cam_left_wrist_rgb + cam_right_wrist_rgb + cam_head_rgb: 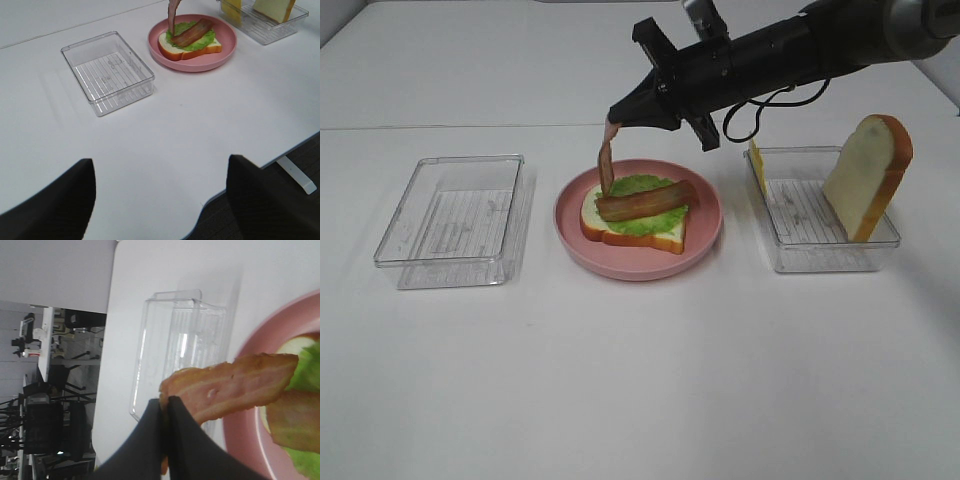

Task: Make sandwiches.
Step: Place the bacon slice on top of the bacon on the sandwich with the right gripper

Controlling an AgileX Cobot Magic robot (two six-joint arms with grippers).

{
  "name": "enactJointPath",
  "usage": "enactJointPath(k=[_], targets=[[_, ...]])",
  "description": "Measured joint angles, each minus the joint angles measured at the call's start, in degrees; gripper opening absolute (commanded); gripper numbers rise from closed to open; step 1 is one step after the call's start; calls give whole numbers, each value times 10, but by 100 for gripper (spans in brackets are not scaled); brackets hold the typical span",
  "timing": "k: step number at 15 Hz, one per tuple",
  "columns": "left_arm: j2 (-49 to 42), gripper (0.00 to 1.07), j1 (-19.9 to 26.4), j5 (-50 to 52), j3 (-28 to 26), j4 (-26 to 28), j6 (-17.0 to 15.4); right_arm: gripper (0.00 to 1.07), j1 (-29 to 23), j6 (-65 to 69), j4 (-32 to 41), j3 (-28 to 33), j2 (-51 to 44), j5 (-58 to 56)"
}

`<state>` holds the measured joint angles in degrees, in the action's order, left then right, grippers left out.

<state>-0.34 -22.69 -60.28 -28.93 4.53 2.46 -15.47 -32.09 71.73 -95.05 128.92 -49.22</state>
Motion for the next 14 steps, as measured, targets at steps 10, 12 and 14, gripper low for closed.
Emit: enactJointPath(k=[10, 12, 14], targets=[[0, 70, 0, 0, 0, 0, 0, 0, 0, 224, -331, 0, -23, 44], [0, 70, 0, 0, 0, 0, 0, 7, 0, 239, -344, 0, -24, 38], [0, 70, 0, 0, 0, 0, 0, 25, 0, 241, -347, 0, -24, 31]])
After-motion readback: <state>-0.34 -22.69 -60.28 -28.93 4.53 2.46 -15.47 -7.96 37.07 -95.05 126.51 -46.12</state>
